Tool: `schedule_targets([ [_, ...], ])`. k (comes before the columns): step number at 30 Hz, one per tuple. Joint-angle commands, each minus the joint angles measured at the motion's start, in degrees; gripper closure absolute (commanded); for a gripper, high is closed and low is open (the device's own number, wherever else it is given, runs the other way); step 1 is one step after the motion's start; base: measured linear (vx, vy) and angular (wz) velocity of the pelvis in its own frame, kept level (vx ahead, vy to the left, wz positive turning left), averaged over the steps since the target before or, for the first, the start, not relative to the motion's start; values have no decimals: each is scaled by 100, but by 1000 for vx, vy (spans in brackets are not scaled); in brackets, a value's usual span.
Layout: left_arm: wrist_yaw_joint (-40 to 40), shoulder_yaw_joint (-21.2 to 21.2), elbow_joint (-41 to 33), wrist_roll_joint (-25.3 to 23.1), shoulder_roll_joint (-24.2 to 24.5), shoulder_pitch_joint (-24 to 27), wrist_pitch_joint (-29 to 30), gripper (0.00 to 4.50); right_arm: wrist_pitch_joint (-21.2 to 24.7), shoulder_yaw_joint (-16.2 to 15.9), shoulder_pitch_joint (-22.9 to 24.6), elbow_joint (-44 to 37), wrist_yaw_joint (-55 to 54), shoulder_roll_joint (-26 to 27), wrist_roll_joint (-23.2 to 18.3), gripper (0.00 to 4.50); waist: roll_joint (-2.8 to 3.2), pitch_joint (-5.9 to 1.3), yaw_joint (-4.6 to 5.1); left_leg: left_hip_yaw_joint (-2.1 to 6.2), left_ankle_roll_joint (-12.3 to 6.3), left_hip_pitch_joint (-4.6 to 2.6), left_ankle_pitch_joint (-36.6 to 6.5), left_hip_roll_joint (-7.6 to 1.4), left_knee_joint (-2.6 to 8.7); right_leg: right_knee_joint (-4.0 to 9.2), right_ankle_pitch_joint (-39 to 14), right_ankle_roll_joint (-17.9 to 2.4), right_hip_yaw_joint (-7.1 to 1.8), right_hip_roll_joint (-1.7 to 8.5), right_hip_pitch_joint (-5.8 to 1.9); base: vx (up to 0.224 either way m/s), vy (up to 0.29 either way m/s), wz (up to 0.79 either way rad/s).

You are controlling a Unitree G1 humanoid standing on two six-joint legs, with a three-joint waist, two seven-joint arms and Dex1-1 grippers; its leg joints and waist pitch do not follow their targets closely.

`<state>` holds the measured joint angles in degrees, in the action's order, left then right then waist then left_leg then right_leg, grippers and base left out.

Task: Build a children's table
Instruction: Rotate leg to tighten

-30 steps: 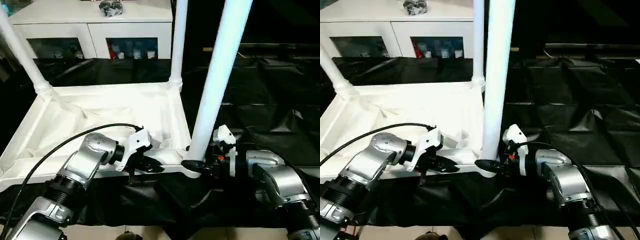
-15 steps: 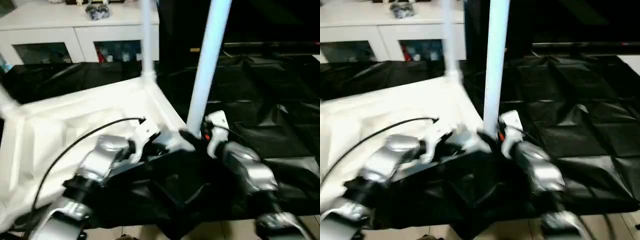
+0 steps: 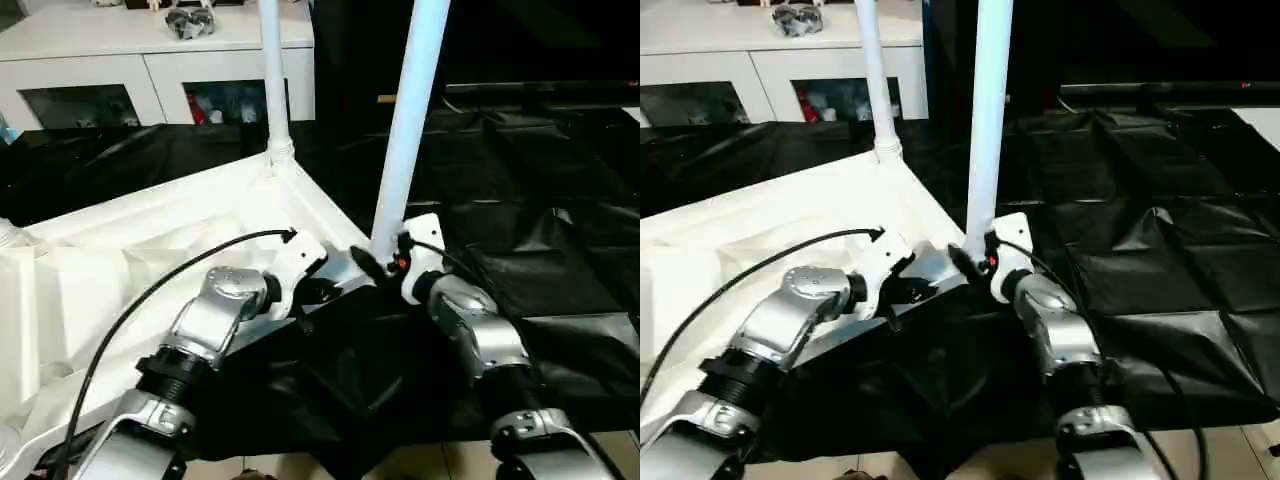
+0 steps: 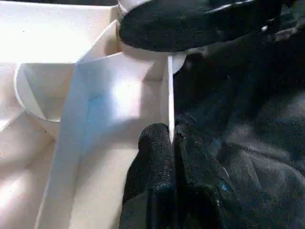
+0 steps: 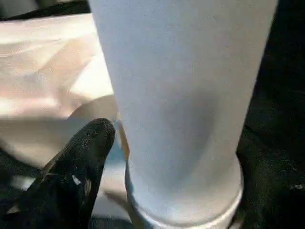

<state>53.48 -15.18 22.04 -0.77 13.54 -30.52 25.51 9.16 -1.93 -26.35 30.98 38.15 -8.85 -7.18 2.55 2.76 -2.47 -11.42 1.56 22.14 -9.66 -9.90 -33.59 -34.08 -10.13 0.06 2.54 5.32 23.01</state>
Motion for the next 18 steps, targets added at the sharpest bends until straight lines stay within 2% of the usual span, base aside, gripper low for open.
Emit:
schedule_targets([
  [1, 379, -196, -346, 247, -73, -117, -298, 450, 115, -639, 162, -213, 851, 51, -160, 67, -44, -372, -44, 160, -224, -100, -1521, -287, 423, 401, -1076, -1278, -183, 293, -241, 0, 0, 0],
  [2, 488, -209, -346, 250, 13, -117, -330, 450, 180, -695, 251, -418, 1196, -108, -264, 67, -42, -375, -60, 144, -322, -102, -1386, -288, 406, 382, -895, -1362, -184, 292, -241, 0, 0, 0],
  [5, 663, -220, -335, 259, 144, -121, -382, 450, 314, -778, 382, -728, 1690, -354, -428, 67, -40, -376, -121, 137, -371, -121, -1345, -300, 397, 376, -890, -1414, -179, 291, -236, 0, 0, 0],
  [8, 1125, -281, -342, 313, 416, -106, -516, 450, 466, -914, 596, -1135, 2398, -787, -604, 67, -18, -350, -189, 137, -288, -132, -1565, -325, 424, 400, -1254, -1332, -178, 281, -225, 0, 0, 0],
  [11, 1275, -289, -327, 326, 512, -114, -568, 450, 658, -923, 687, -1325, 2744, -938, -705, 67, -20, -339, -223, 142, -174, -151, -1777, -333, 446, 421, -1536, -1278, -184, 292, -200, 0, 0, 0],
  [12, 1305, -288, -322, 333, 532, -119, -573, 450, 707, -933, 705, -1368, 2793, -969, -719, 67, -19, -341, -245, 139, -126, -179, -1847, -337, 444, 432, -1635, -1265, -192, 297, -180, 0, 0, 0],
  [13, 1330, -293, -319, 344, 549, -123, -579, 450, 748, -939, 721, -1406, 2835, -998, -732, 83, -19, -338, -251, 139, -103, -185, -1868, -339, 447, 437, -1658, -1265, -195, 297, -171, 0, 0, 0],
  [15, 1412, -302, -303, 367, 597, -135, -595, 450, 850, -935, 742, -1476, 2879, -1035, -784, 83, -34, -337, -258, 142, -40, -173, -1878, -334, 455, 435, -1700, -1231, -200, 304, -176, 0, 0, 0],
  [16, 1430, -304, -297, 368, 604, -137, -599, 450, 866, -934, 745, -1484, 2883, -1039, -793, 109, -30, -338, -262, 147, -38, -170, -1863, -333, 456, 434, -1698, -1226, -201, 307, -178, 0, 0, 0],
  [18, 1472, -308, -281, 365, 615, -140, -620, 450, 913, -949, 759, -1519, 2903, -1068, -821, 119, -37, -345, -251, 152, -47, -146, -1768, -325, 454, 426, -1636, -1209, -197, 311, -191, 0, 0, 0],
])
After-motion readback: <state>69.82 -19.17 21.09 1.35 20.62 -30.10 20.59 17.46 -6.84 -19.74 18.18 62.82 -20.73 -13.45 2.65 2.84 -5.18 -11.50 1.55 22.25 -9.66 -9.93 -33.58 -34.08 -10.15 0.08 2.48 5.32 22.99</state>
